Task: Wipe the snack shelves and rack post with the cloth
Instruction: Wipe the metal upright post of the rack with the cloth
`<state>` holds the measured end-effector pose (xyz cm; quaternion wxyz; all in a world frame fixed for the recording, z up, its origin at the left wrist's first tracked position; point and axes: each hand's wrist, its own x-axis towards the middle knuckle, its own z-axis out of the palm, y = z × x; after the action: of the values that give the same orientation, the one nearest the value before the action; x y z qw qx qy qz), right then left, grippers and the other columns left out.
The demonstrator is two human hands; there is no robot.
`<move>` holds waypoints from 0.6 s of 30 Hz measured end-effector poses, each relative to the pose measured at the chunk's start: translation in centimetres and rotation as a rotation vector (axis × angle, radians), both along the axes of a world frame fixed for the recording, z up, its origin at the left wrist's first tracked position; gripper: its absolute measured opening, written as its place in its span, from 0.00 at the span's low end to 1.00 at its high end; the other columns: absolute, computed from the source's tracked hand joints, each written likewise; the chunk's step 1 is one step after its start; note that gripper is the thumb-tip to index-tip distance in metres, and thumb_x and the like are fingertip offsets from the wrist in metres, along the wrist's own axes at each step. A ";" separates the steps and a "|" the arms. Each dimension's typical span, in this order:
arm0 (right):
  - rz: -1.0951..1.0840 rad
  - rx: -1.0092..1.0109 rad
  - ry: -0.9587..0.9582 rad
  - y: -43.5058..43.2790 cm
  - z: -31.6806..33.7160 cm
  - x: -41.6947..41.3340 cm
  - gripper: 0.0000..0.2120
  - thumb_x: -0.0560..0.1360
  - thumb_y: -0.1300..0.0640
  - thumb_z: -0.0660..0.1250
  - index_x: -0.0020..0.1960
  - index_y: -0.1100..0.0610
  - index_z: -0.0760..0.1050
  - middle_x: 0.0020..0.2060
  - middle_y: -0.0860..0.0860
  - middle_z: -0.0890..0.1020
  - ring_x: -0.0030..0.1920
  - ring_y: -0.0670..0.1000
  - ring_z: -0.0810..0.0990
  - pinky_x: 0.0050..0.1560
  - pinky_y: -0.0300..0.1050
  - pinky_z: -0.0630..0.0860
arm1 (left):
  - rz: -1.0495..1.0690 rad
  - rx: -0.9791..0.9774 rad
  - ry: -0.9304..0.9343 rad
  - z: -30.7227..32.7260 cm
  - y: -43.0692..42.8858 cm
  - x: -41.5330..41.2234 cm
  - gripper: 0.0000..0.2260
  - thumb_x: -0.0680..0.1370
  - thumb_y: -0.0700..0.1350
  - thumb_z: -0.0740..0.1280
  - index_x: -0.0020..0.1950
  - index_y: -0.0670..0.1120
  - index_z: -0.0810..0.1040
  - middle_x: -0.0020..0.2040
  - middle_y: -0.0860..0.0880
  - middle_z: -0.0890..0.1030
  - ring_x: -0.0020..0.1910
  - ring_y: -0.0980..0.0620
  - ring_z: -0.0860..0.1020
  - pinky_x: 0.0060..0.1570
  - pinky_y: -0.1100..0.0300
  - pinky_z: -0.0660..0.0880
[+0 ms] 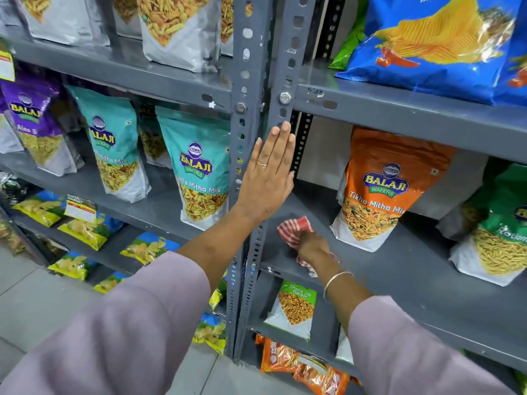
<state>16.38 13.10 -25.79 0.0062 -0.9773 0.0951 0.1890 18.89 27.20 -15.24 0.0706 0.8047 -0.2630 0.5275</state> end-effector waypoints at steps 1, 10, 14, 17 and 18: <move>-0.001 0.009 -0.010 0.5 0.0 0.0 0.21 0.76 0.64 0.67 0.69 0.63 0.71 0.67 0.59 0.77 0.66 0.56 0.77 0.65 0.45 0.73 | -0.006 -0.002 -0.003 0.0 0.0 0.1 0.28 0.72 0.45 0.59 0.70 0.36 0.58 0.67 0.37 0.72 0.67 0.41 0.67 0.67 0.47 0.60; 0.159 0.306 0.692 -1.0 7.8 -0.4 0.21 0.79 0.71 0.59 0.72 0.68 0.66 0.61 0.61 0.79 0.31 0.35 0.81 0.39 0.31 0.77 | -0.011 -0.001 -0.013 0.0 0.1 0.2 0.29 0.72 0.45 0.60 0.70 0.35 0.57 0.67 0.36 0.71 0.69 0.42 0.58 0.67 0.46 0.58; -0.062 0.422 0.215 -2.4 8.7 1.1 0.19 0.78 0.70 0.60 0.68 0.62 0.72 0.47 0.52 0.82 0.37 0.42 0.81 0.41 0.36 0.77 | -0.005 0.001 -0.018 -0.1 0.0 0.3 0.30 0.71 0.45 0.61 0.69 0.35 0.57 0.67 0.36 0.71 0.68 0.41 0.59 0.69 0.47 0.56; -0.115 0.264 -0.077 -1.8 5.3 0.9 0.21 0.76 0.67 0.64 0.69 0.61 0.72 0.63 0.59 0.80 0.54 0.55 0.83 0.50 0.43 0.79 | -0.017 -0.007 -0.010 0.0 0.0 0.2 0.29 0.72 0.45 0.60 0.70 0.34 0.57 0.67 0.35 0.71 0.68 0.41 0.59 0.69 0.47 0.57; -0.137 0.256 -0.072 -1.0 3.6 0.3 0.22 0.78 0.65 0.63 0.71 0.61 0.70 0.67 0.60 0.76 0.62 0.57 0.80 0.52 0.45 0.79 | -0.020 -0.008 -0.007 0.0 0.0 0.2 0.29 0.72 0.45 0.60 0.69 0.35 0.57 0.67 0.35 0.71 0.68 0.41 0.59 0.68 0.47 0.58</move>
<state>16.63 12.15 -22.18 0.1470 -0.9660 0.1365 0.1633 19.05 27.21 -15.28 0.0783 0.7998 -0.2692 0.5308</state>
